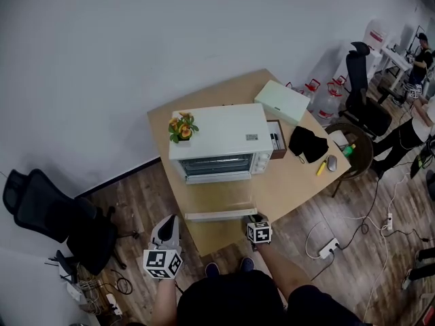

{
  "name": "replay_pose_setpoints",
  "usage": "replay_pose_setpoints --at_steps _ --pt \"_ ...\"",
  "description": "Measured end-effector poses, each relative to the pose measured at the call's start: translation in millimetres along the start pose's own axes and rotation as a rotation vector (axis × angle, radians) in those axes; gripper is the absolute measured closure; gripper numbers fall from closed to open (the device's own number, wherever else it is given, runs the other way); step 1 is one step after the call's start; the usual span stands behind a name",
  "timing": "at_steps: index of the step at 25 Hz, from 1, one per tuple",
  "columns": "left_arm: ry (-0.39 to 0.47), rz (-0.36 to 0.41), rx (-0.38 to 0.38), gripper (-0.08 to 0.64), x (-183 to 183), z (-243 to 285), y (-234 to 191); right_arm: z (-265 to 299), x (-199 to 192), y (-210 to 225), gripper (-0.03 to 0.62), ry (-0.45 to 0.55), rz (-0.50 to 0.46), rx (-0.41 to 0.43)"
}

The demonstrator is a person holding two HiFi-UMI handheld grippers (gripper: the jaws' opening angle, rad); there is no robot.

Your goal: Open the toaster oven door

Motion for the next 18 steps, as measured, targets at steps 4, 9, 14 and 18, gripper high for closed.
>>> replay_pose_setpoints --at_steps 4,9,14,18 --pt "-0.012 -0.003 0.001 0.561 -1 -1 -1 2 -3 -1 0.480 0.035 -0.027 0.003" --pt "-0.008 -0.009 -0.005 0.561 0 0 3 4 -9 5 0.477 0.043 -0.037 0.028" --pt "-0.008 -0.011 -0.005 0.561 1 1 4 9 -27 6 0.489 -0.028 -0.071 0.009" --pt "-0.009 -0.015 -0.002 0.561 1 1 3 9 -28 6 0.499 -0.036 -0.090 0.012"
Point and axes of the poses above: the fingertips, and each gripper's own axes: z forward along the fingers, y to its right, x out of its top, the point moved 8 cm from there along -z, backward along the fingers, and after that the axes turned 1 degree about -x, right-handed, at the moved point
